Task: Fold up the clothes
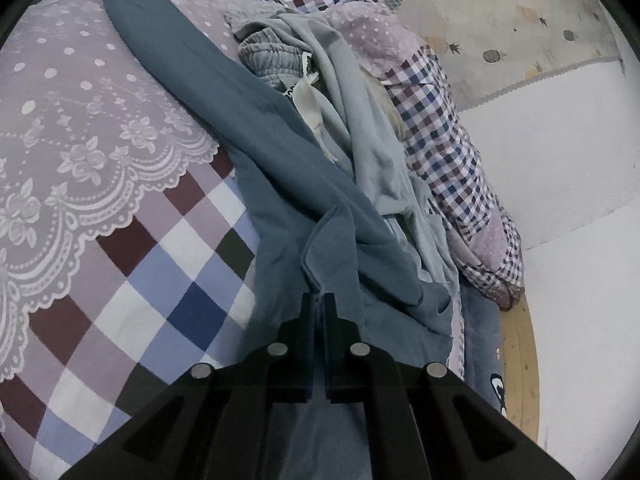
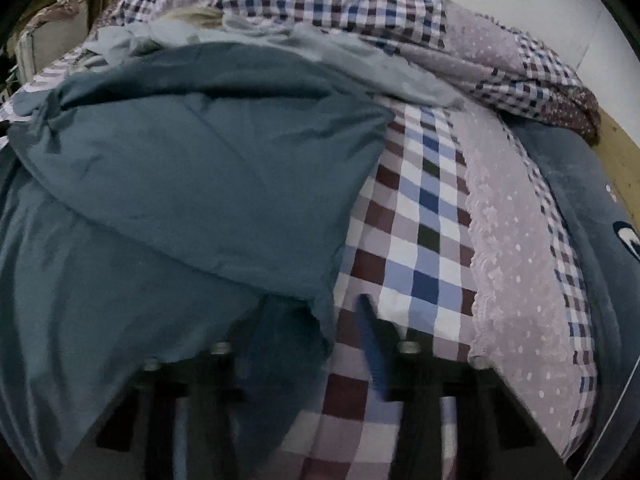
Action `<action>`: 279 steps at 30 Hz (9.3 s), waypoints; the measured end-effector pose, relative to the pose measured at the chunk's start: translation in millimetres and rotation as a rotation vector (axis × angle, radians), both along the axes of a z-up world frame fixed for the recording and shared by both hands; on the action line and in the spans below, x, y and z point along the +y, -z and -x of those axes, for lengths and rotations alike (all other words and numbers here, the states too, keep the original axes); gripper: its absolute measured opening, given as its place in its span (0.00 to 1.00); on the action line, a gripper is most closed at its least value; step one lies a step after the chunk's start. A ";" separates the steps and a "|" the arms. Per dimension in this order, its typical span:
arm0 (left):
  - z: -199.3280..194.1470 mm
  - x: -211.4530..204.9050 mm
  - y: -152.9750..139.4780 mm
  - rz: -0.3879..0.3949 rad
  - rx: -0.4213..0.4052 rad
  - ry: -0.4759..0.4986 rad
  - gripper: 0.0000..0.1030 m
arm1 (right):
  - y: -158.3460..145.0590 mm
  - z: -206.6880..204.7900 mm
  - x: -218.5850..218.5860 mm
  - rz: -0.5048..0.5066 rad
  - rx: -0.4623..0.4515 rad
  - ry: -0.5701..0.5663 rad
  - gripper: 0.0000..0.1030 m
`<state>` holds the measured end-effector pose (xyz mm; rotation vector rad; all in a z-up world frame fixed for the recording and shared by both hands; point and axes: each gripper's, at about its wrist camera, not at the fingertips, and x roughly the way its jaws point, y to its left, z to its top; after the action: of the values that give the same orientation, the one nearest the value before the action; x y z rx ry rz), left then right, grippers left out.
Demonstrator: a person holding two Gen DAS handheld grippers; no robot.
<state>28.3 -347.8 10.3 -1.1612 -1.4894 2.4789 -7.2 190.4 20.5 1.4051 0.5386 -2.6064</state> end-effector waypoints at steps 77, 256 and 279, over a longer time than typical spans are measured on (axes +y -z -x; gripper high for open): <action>15.6 7.8 -12.7 -0.162 0.319 -0.033 0.86 | -86.4 145.5 -217.0 0.453 0.024 -0.335 0.10; -21.1 321.1 -35.4 1.210 0.521 0.882 0.64 | -43.8 -2.2 25.8 0.493 0.073 0.149 0.17; -0.9 324.2 -20.0 1.135 0.425 0.928 0.06 | -53.6 123.6 -3.5 0.675 -0.178 0.138 0.43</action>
<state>29.2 -23.5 30.4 -0.8838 0.6083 2.4223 -130.8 186.9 74.1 1.4244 -0.4416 -2.3630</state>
